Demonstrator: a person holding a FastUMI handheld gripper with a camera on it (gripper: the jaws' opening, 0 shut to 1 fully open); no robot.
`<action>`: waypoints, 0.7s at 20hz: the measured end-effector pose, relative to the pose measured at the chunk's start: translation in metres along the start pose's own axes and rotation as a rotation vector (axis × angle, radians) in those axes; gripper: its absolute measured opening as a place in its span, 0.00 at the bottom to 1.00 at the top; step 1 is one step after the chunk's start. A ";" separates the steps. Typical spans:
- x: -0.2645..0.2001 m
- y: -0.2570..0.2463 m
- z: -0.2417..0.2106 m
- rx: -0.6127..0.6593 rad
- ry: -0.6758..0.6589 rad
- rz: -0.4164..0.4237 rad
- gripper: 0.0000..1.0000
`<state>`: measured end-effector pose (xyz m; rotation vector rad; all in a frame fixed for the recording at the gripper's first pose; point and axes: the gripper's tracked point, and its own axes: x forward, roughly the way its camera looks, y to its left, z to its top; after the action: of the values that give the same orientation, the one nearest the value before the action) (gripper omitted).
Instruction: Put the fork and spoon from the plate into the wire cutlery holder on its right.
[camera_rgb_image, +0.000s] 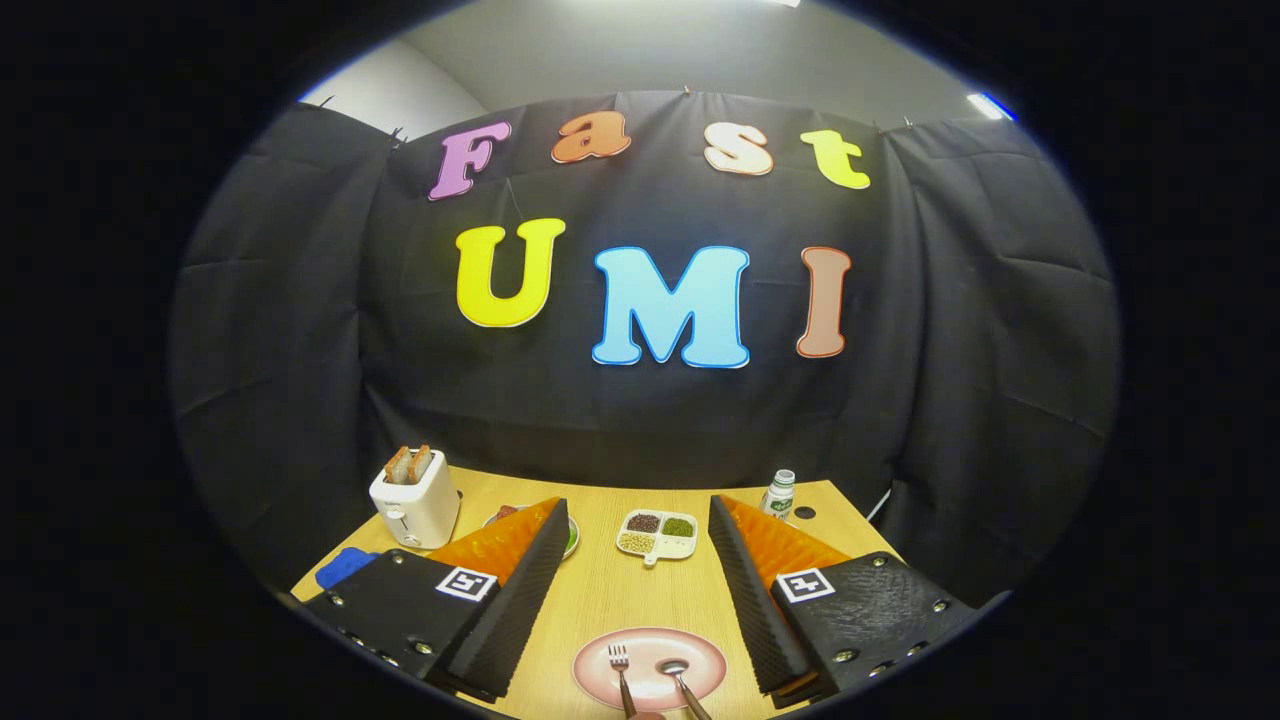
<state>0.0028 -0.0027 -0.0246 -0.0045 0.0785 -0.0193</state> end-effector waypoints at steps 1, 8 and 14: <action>0.002 -0.004 -0.006 -0.002 0.030 -0.014 0.86; 0.013 -0.023 -0.091 -0.022 0.304 -0.056 0.87; 0.014 -0.050 -0.175 -0.056 0.625 -0.147 0.87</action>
<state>0.0016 -0.0533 -0.2001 -0.0605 0.7039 -0.1656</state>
